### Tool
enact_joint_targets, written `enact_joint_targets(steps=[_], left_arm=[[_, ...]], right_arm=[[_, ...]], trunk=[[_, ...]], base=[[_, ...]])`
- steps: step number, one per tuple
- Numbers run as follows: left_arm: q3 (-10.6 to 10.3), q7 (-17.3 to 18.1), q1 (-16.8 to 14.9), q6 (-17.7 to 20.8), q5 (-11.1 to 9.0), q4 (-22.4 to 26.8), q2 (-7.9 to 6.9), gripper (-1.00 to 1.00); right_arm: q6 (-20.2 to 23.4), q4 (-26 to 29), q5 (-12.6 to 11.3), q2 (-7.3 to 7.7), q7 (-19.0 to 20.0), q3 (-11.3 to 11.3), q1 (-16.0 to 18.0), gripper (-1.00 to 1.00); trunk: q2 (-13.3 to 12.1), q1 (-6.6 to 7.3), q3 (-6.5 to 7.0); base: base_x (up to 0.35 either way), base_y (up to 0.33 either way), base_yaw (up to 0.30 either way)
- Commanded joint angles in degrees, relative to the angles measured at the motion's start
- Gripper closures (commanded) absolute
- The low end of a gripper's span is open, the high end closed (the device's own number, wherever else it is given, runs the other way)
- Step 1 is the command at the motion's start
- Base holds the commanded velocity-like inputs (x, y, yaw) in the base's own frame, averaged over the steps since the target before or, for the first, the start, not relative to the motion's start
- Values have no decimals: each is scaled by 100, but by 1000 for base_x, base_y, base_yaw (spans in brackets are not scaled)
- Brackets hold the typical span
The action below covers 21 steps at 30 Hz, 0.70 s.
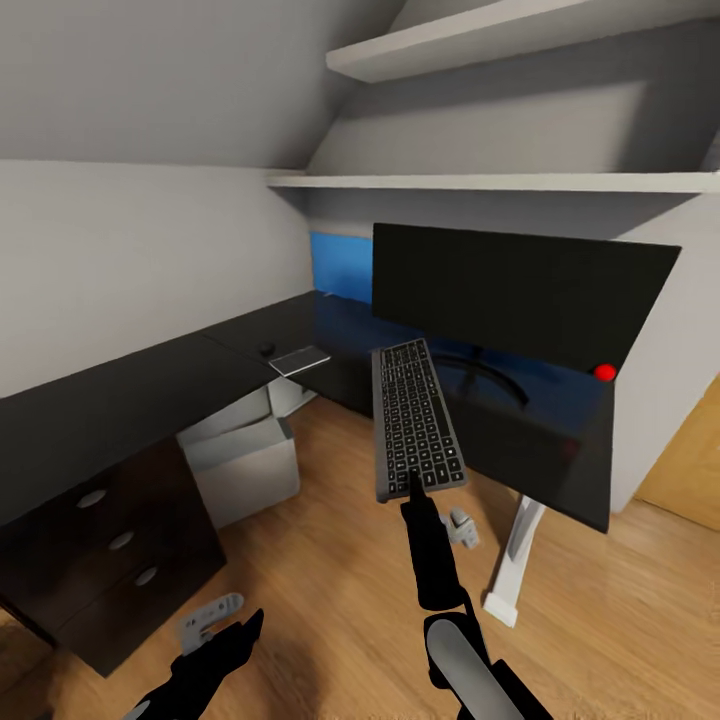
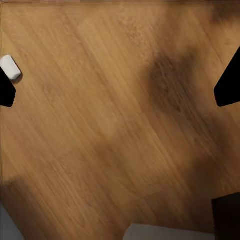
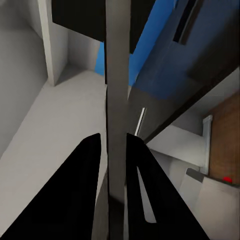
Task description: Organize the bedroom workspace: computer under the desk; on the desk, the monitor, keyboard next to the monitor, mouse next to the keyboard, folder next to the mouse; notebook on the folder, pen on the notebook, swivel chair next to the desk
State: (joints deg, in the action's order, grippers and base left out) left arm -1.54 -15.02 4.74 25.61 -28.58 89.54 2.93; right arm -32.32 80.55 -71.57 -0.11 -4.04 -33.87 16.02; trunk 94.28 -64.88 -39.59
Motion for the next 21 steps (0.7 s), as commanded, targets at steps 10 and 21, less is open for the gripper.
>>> enact_joint_targets(steps=[10,21], left_arm=[[-4,-53,1,14,-68,6,5,-100],[-4,-53,1,14,-68,2,5,-100]], right_arm=[[-29,5,15,2,-18,-14,6,100],[-36,25,42,19,34,-387,7,100]], trunk=[[3,0,-77],[3,0,-120]], base=[[-1,1,-196],[0,0,-88]])
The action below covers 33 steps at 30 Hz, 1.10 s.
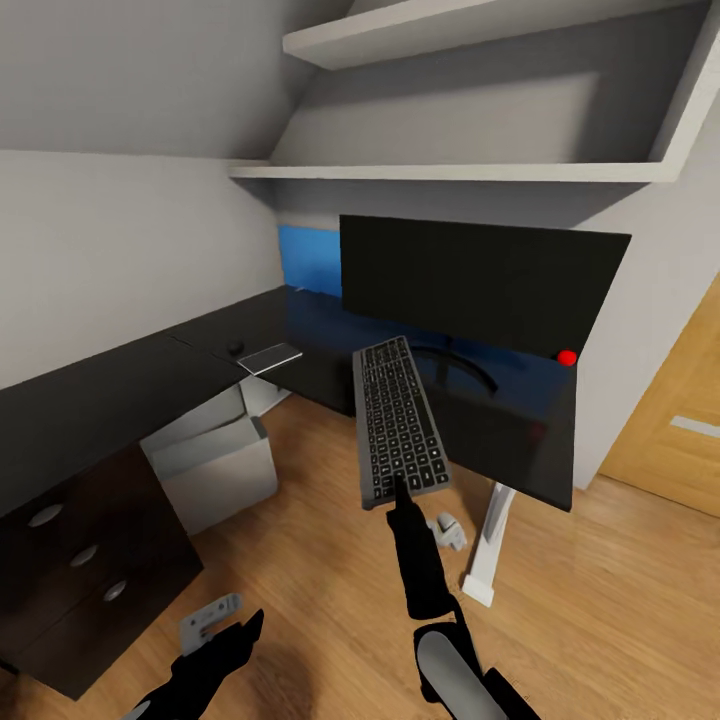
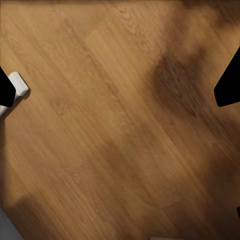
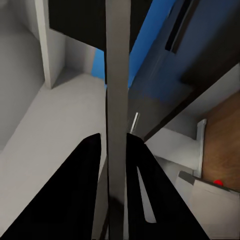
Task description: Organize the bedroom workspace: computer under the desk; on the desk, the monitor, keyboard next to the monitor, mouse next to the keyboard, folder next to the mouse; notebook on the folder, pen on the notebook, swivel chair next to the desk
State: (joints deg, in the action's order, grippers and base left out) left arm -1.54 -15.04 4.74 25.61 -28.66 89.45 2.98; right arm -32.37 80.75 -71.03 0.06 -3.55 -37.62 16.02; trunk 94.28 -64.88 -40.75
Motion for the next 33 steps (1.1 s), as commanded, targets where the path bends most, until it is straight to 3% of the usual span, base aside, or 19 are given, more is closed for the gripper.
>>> enact_joint_targets(steps=[1,6,18,33], left_arm=[[-4,-51,0,14,-60,11,0,-100],[-4,-50,0,8,-60,-14,0,-100],[-4,-46,0,5,-52,-24,0,-100],[-6,-43,0,5,-54,-24,0,-100]], right_arm=[[-32,8,-9,3,-14,-62,6,100],[-40,-2,-2,2,-27,-112,6,100],[-24,-16,-7,11,-49,-95,6,100],[-6,-11,-11,20,-57,-79,6,100]], trunk=[[2,0,-4],[2,0,-4],[2,0,-4],[2,0,-4]], base=[[0,0,-3],[-3,1,0],[-94,45,-259],[-181,162,-267]])
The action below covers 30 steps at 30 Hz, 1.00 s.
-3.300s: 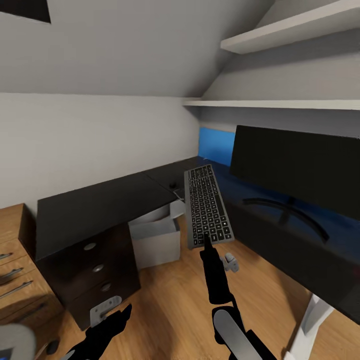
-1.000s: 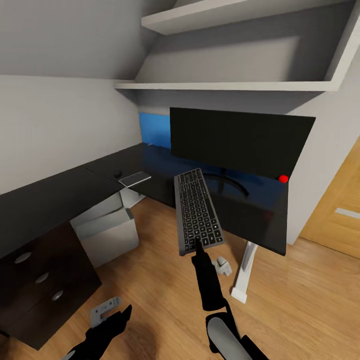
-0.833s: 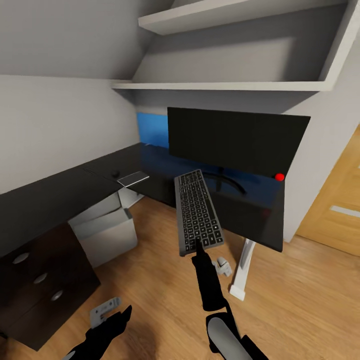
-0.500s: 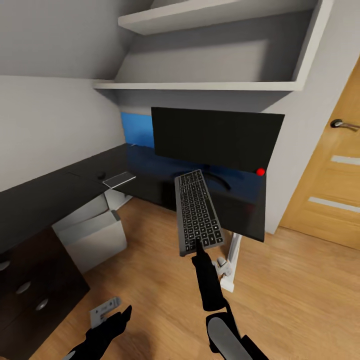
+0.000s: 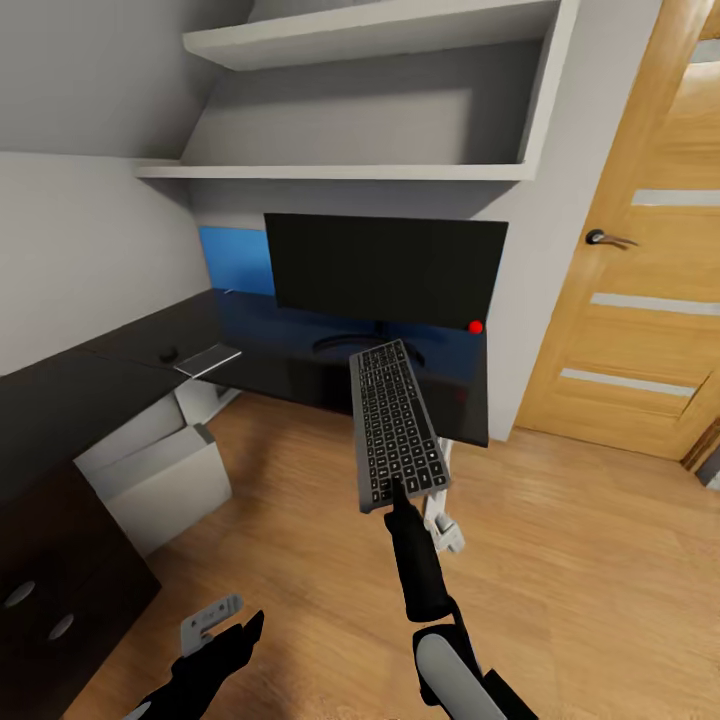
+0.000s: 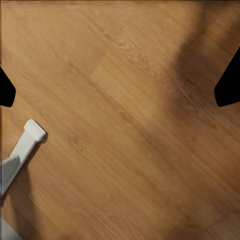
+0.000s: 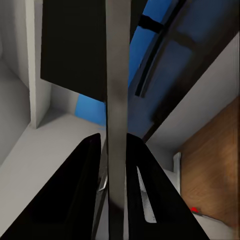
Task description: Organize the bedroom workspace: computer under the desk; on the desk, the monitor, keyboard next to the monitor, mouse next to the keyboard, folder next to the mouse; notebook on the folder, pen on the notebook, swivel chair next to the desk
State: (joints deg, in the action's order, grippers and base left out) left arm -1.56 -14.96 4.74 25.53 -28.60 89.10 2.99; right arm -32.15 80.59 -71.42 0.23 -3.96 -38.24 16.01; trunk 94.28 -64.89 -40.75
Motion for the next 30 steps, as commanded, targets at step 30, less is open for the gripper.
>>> enact_joint_targets(steps=[30], left_arm=[[-20,-50,1,13,-59,11,0,-100]], right_arm=[[-333,-8,-12,-23,-30,157,8,100]], trunk=[[3,1,-4]], base=[[-4,3,-252]])
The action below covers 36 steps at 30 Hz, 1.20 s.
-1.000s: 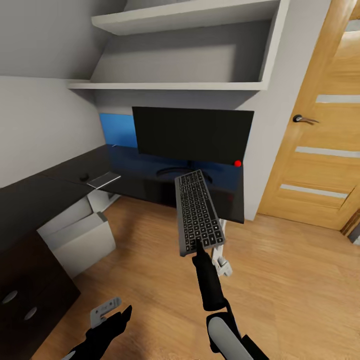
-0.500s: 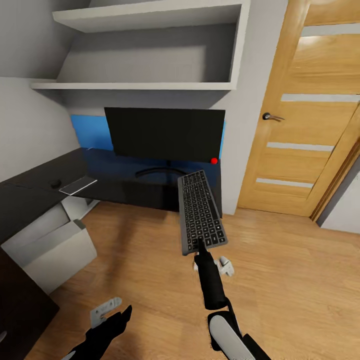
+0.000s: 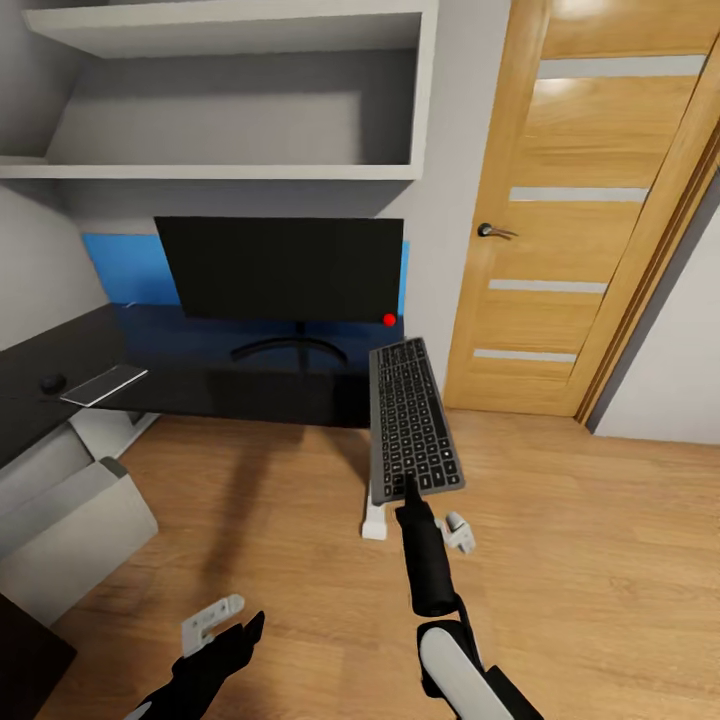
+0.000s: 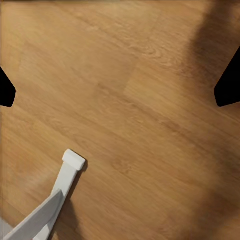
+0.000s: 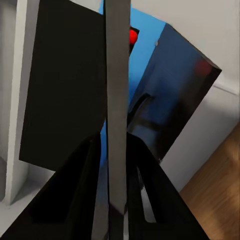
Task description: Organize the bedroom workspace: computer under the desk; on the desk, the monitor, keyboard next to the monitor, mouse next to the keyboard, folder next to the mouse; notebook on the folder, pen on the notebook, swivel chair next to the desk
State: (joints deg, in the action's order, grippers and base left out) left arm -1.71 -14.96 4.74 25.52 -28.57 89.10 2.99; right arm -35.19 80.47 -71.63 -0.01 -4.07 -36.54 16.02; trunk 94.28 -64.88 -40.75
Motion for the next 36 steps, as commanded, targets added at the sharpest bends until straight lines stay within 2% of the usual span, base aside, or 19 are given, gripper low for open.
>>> enact_joint_targets(steps=[1,4,5,8,10,18,21,26,28,30,31,32,36], left_arm=[[-5,-51,0,14,-61,11,0,-100],[-5,-51,0,15,-64,11,0,-100],[-5,-51,0,16,-63,11,0,-100],[-5,-52,0,17,-68,11,0,-100],[-5,-52,0,16,-66,11,0,-100],[-5,-54,7,-11,-57,22,0,-100],[-5,-66,256,-103,-53,106,0,-100],[-2,-75,483,-190,-42,138,-18,-100],[-1,-68,787,-524,280,99,-52,-100],[6,-53,883,-959,671,-77,-73,-100],[10,-47,922,-1355,881,-255,-82,-100],[12,-45,940,-1614,995,-380,-87,-100],[20,-43,948,-1715,1035,-488,-92,-100]], right_arm=[[-58,-1,9,-5,-17,-16,6,100],[-356,-144,-2,-51,-3,-35,6,100],[-491,-188,-16,-113,-1,-39,6,100],[-863,-263,-38,-429,9,-30,6,100],[-943,-273,-41,-539,11,-26,6,100],[-972,-286,-48,-458,-220,-35,6,100],[-999,-284,-46,-452,-211,-38,6,100],[-1009,-282,-39,-444,-227,-35,6,100],[-1000,-283,-39,-373,-221,-32,6,100],[-998,-284,-42,-328,-205,-41,6,100],[-999,-285,-43,-315,-196,-49,6,100],[-999,-284,-49,-303,-192,-54,6,100],[-999,-286,-46,-322,-190,-63,6,100]], trunk=[[2,0,-4],[2,0,-4],[2,0,-4],[2,0,-4],[2,0,-4],[2,0,-4],[2,0,-4],[2,0,-4],[2,0,-4],[2,0,-4],[2,0,-4],[2,0,-4],[2,0,-4]], base=[[0,0,-48],[0,0,-17],[0,0,-6],[0,0,-2],[0,0,0],[0,0,0],[0,0,0],[0,0,0],[0,0,0],[0,0,0],[0,0,0],[0,0,0],[41,0,0]])
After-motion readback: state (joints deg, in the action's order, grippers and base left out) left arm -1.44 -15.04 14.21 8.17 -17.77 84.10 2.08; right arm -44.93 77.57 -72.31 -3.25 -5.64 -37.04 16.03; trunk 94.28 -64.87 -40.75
